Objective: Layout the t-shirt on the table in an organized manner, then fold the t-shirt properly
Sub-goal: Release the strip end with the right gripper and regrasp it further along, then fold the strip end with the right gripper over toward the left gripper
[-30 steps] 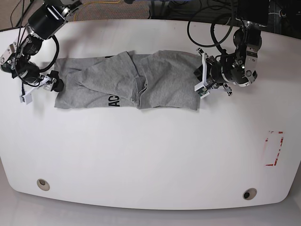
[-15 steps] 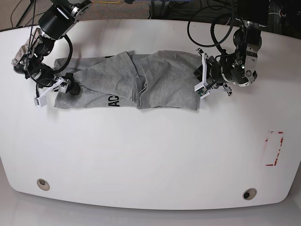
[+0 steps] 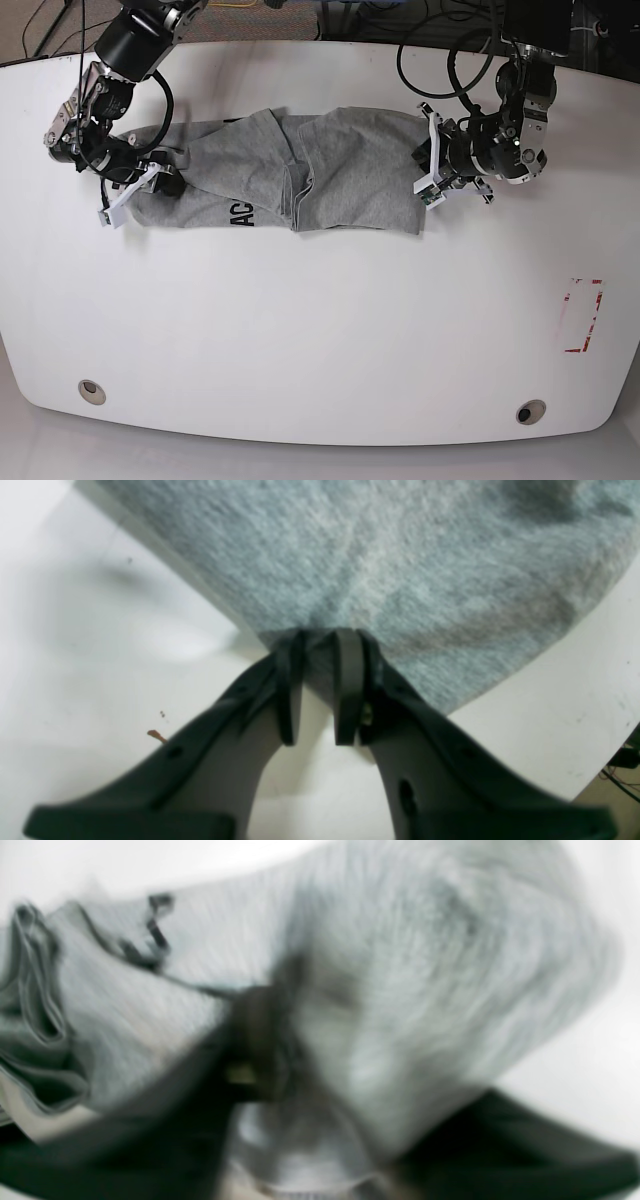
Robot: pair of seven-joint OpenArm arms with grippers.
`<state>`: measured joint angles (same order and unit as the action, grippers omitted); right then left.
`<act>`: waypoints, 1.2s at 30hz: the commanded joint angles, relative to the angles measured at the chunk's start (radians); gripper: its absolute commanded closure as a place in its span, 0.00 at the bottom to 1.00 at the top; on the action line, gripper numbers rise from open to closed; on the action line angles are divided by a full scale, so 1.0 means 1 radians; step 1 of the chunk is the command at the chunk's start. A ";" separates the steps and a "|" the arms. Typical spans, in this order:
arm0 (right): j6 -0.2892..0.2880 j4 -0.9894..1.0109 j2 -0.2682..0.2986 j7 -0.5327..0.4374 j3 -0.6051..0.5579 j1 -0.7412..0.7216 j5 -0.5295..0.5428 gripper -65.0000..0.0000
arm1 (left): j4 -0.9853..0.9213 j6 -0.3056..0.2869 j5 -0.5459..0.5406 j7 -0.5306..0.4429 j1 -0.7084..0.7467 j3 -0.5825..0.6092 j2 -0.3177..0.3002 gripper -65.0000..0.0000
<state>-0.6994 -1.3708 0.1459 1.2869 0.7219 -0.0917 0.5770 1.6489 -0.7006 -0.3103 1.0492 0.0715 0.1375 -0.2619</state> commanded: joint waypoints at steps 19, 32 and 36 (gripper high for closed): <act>0.001 -0.548 0.011 0.010 -0.193 0.158 -0.010 1.00 | -0.002 0.002 0.040 0.038 -0.002 0.001 -0.001 0.86; 0.001 -0.654 -0.044 0.044 -0.399 0.137 -0.010 1.00 | -0.002 0.002 0.040 0.041 -0.002 0.001 -0.001 0.86; 0.001 -0.654 -0.090 0.044 -0.434 0.135 -0.010 1.00 | -0.002 0.002 0.040 0.041 0.001 0.001 -0.001 0.86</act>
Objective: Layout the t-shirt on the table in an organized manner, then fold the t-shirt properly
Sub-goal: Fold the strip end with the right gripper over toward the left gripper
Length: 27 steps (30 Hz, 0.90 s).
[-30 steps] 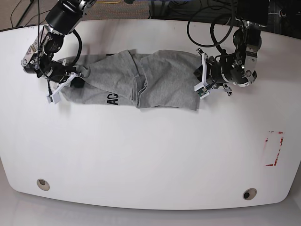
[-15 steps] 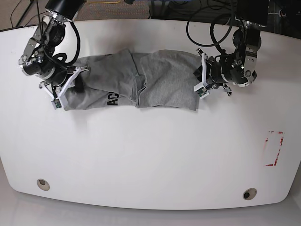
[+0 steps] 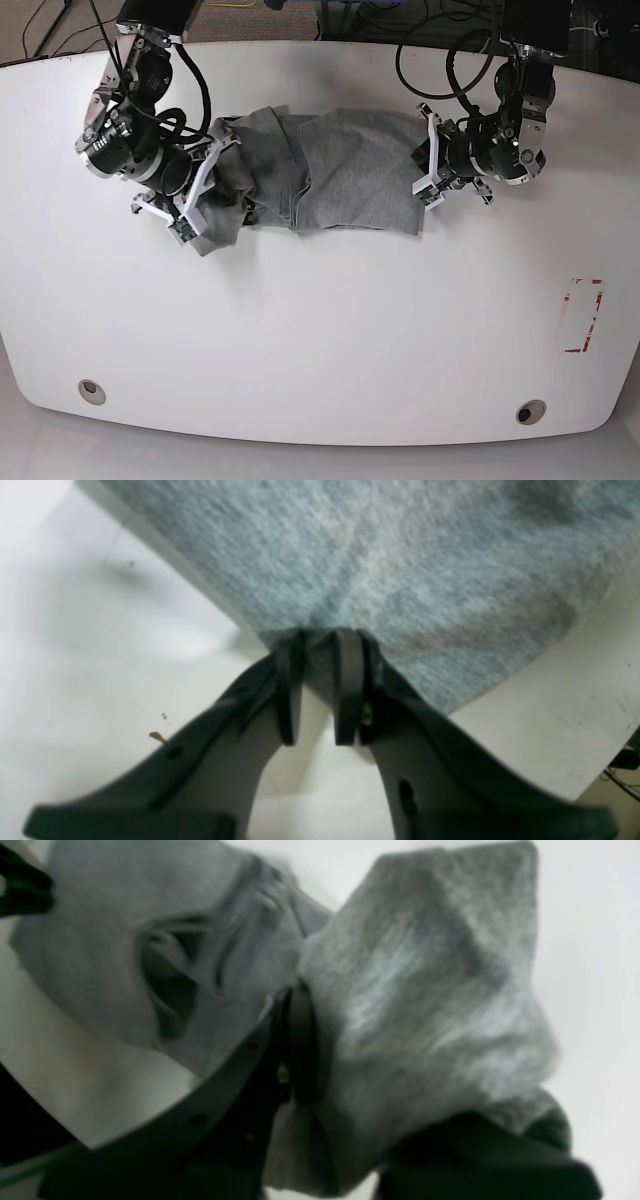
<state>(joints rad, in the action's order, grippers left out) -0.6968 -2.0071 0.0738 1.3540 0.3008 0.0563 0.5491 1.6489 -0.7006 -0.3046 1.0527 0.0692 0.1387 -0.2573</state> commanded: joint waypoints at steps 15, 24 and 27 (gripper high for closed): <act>-0.001 -0.017 -0.180 -0.023 -0.110 -0.008 0.018 1.00 | -0.083 0.002 0.034 0.034 -0.001 0.000 -0.004 0.86; -0.001 -0.019 -0.222 -0.023 -0.116 -0.013 0.024 1.00 | -0.083 0.002 0.034 0.034 -0.001 0.000 0.019 0.86; -0.001 -0.019 -0.226 -0.023 -0.116 -0.013 0.072 1.00 | -0.085 0.002 0.034 0.034 -0.001 0.000 0.019 0.86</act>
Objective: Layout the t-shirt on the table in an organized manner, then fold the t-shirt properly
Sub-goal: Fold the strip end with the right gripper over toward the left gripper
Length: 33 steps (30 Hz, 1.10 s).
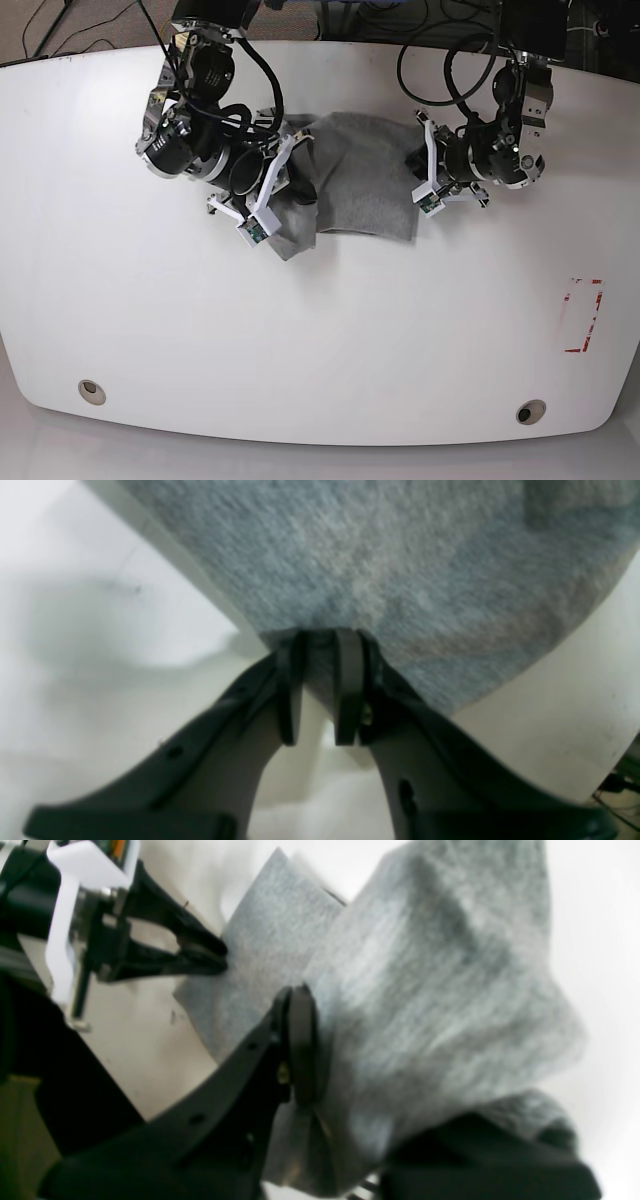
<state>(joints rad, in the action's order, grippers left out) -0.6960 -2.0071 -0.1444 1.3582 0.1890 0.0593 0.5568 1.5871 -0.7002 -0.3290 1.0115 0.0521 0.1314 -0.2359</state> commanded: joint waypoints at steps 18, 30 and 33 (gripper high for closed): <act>-0.002 -0.011 -0.010 -0.027 -0.004 -0.013 0.176 0.99 | -0.023 0.002 0.058 0.076 0.016 0.007 0.000 0.86; -0.002 -0.016 -0.005 -0.027 0.000 -0.013 0.180 0.99 | -0.023 0.002 0.058 0.076 0.016 0.007 0.000 0.86; -0.002 -0.017 0.006 -0.026 0.013 -0.013 0.182 0.99 | -0.024 0.002 0.058 0.076 0.016 0.007 0.000 0.86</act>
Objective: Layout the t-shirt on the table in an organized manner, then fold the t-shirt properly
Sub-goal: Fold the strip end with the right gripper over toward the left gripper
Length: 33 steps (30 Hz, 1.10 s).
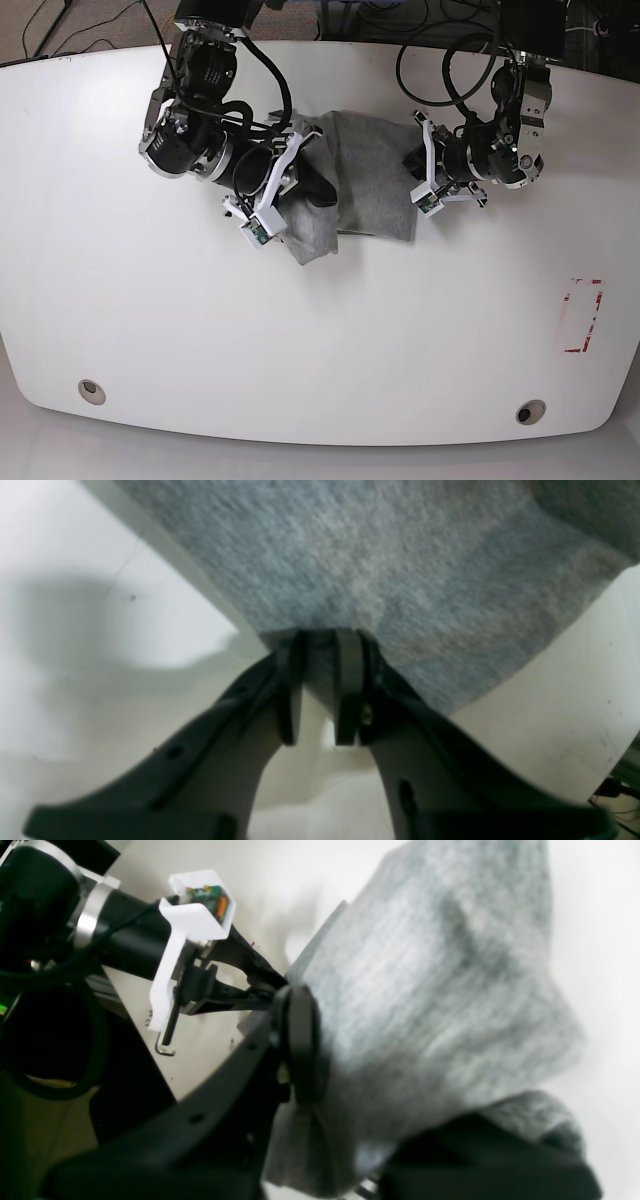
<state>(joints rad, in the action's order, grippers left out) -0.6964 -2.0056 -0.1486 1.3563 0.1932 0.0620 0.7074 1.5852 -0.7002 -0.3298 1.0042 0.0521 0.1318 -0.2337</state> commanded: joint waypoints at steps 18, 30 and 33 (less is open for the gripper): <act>-0.002 -0.017 0.097 0.018 0.073 -0.012 0.165 0.99 | -0.073 0.002 0.059 0.081 0.016 0.004 -0.002 0.86; -0.002 -0.014 0.043 0.015 0.021 -0.018 0.160 0.99 | -0.072 0.002 0.057 0.081 0.016 0.002 -0.002 0.86; -0.002 -0.013 0.033 0.005 0.007 -0.018 0.145 0.96 | -0.070 0.002 0.057 0.083 0.018 0.002 0.000 0.86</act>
<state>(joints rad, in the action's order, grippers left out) -0.6964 -2.0041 -0.1097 1.3952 0.2108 0.0593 0.8360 1.5414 -0.7010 -0.3649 0.9722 0.0441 0.1253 -0.2310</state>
